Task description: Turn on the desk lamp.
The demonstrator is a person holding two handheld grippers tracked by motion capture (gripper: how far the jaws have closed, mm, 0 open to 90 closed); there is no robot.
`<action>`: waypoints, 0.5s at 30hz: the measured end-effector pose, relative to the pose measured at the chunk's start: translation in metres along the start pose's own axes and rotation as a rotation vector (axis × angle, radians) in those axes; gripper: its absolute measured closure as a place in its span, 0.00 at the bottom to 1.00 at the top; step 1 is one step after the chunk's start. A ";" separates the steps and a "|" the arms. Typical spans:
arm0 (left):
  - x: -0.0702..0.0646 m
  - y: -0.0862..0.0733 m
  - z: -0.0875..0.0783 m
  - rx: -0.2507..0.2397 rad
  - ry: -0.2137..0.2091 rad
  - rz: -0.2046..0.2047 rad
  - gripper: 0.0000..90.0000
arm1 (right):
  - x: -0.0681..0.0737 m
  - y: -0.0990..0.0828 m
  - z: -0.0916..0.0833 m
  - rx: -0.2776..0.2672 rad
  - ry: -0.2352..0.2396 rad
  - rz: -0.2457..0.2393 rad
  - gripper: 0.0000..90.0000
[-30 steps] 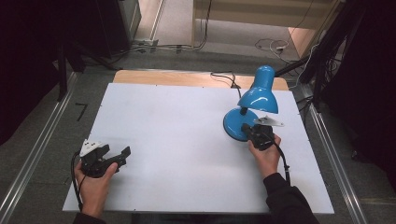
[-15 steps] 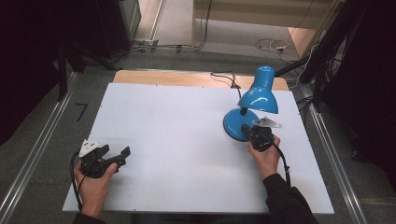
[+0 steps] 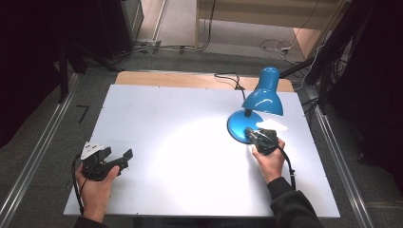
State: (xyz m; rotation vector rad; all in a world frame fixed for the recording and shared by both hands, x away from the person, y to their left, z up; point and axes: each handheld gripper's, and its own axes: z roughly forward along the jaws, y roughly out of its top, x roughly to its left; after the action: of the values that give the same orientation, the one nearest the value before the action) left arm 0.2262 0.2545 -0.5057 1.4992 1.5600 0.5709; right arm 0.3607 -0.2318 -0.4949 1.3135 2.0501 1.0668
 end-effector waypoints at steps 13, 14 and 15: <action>0.000 0.000 0.000 -0.001 -0.002 0.000 0.16 | -0.004 0.004 -0.013 -0.023 0.030 0.024 0.86; 0.000 0.000 0.000 0.001 -0.003 0.002 0.16 | -0.004 0.004 -0.014 -0.022 0.033 0.027 0.84; -0.001 0.000 0.000 0.001 -0.002 0.003 0.16 | -0.005 0.004 -0.014 -0.021 0.036 0.029 0.82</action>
State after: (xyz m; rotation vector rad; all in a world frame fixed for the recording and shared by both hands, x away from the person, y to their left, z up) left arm 0.2259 0.2541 -0.5052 1.5029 1.5567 0.5698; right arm 0.3544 -0.2401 -0.4833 1.3262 2.0457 1.1299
